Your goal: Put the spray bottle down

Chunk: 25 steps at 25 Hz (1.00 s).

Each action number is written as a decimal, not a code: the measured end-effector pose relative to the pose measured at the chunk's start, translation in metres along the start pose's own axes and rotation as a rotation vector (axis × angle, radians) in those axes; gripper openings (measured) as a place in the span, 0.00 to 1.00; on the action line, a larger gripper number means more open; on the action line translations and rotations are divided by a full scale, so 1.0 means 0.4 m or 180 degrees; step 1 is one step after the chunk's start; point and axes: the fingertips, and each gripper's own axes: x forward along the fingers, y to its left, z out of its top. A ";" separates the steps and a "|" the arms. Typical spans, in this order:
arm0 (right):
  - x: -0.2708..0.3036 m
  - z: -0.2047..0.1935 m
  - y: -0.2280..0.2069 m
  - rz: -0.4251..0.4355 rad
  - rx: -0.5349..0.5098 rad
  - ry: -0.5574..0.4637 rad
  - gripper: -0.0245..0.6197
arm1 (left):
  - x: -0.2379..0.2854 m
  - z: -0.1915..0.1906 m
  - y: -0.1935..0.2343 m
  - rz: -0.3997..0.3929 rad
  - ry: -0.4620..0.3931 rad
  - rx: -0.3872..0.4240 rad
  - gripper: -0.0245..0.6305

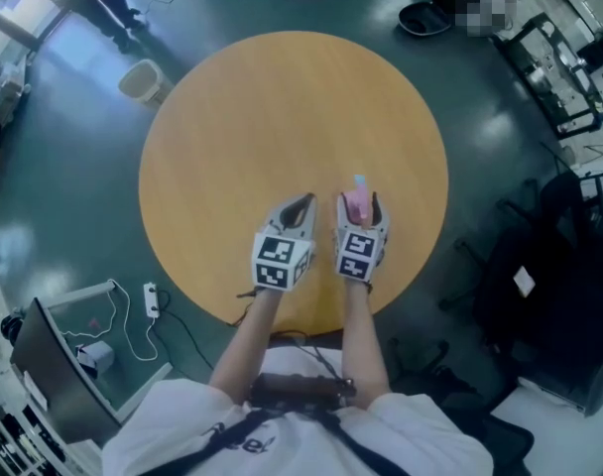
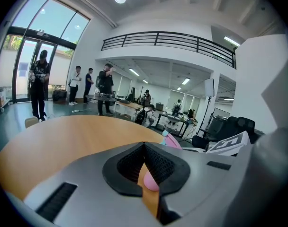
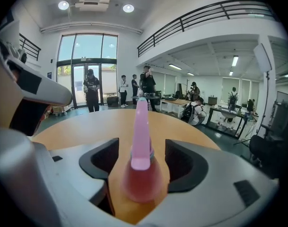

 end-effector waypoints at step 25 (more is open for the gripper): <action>-0.428 0.183 0.138 -0.0081 0.0008 -0.0969 0.10 | -0.334 0.164 -0.112 -0.0372 -0.0805 0.0340 0.05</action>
